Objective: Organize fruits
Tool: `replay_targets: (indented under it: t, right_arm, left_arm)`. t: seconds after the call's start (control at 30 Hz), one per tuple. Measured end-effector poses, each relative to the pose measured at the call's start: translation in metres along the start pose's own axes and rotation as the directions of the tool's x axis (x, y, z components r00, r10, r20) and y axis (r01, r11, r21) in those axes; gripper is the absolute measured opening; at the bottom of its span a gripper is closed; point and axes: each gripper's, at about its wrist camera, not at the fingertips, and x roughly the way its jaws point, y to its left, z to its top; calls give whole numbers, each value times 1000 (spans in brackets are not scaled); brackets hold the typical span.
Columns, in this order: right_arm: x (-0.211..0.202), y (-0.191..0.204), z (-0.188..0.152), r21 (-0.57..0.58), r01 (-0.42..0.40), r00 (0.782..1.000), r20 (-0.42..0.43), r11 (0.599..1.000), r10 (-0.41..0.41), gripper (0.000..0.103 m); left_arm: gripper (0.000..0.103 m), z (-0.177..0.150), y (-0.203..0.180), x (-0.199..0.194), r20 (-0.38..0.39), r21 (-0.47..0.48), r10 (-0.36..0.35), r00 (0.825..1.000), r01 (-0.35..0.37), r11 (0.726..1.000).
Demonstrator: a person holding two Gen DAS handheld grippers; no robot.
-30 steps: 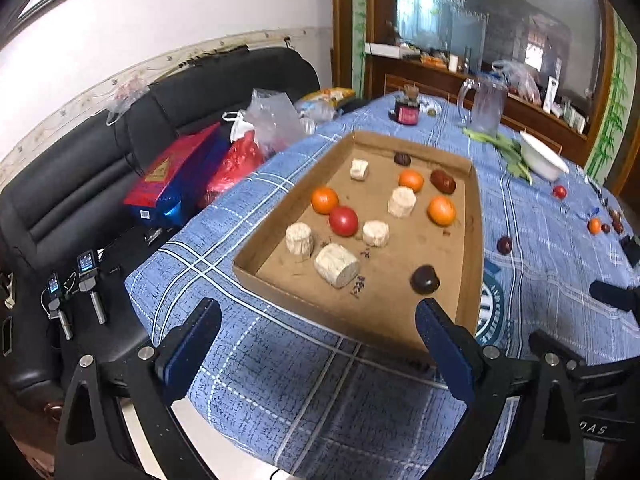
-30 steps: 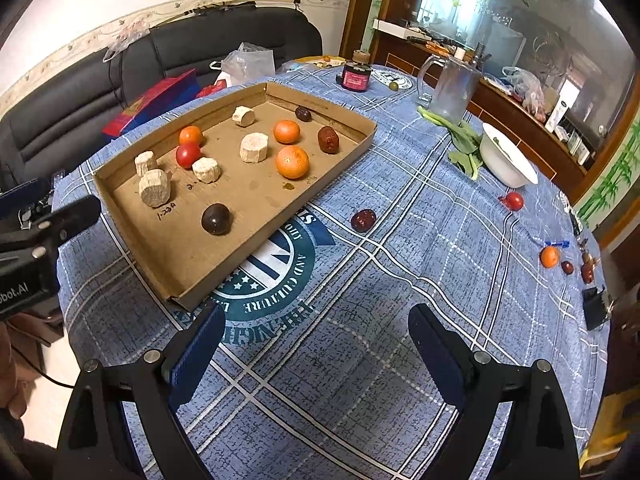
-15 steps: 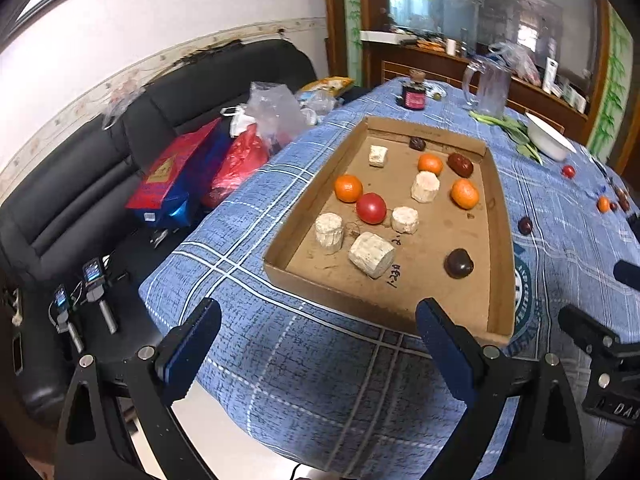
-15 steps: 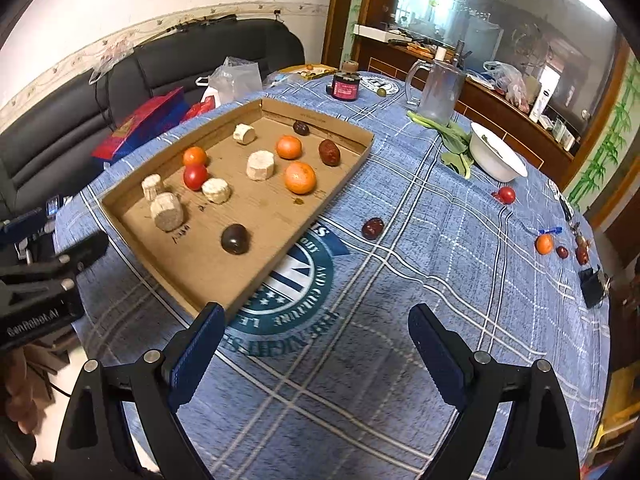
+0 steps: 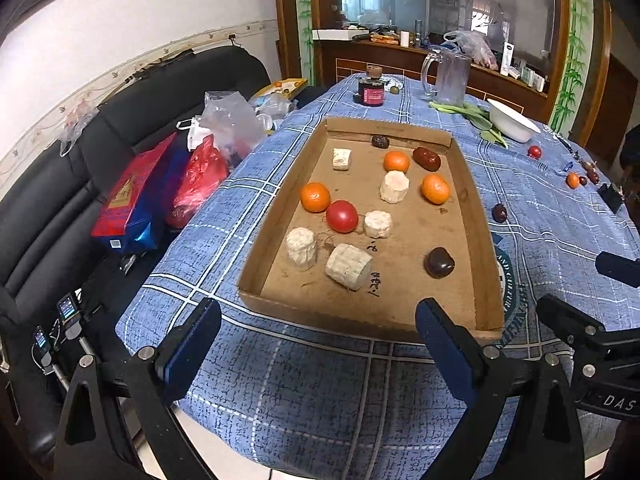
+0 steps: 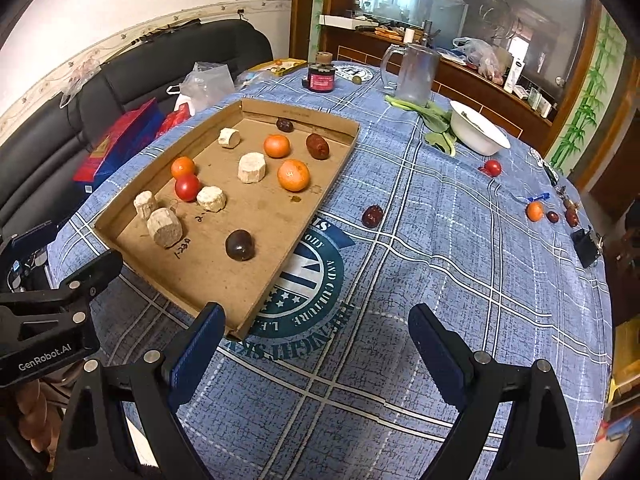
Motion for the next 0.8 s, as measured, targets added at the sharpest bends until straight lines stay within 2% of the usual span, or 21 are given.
replay_targets:
  t: [0.8]
  right_arm:
    - [1, 0, 4, -6, 31, 999, 6, 999, -31, 95]
  left_arm:
    - [98, 3, 5, -1, 15, -1, -5, 1000, 5, 1000]
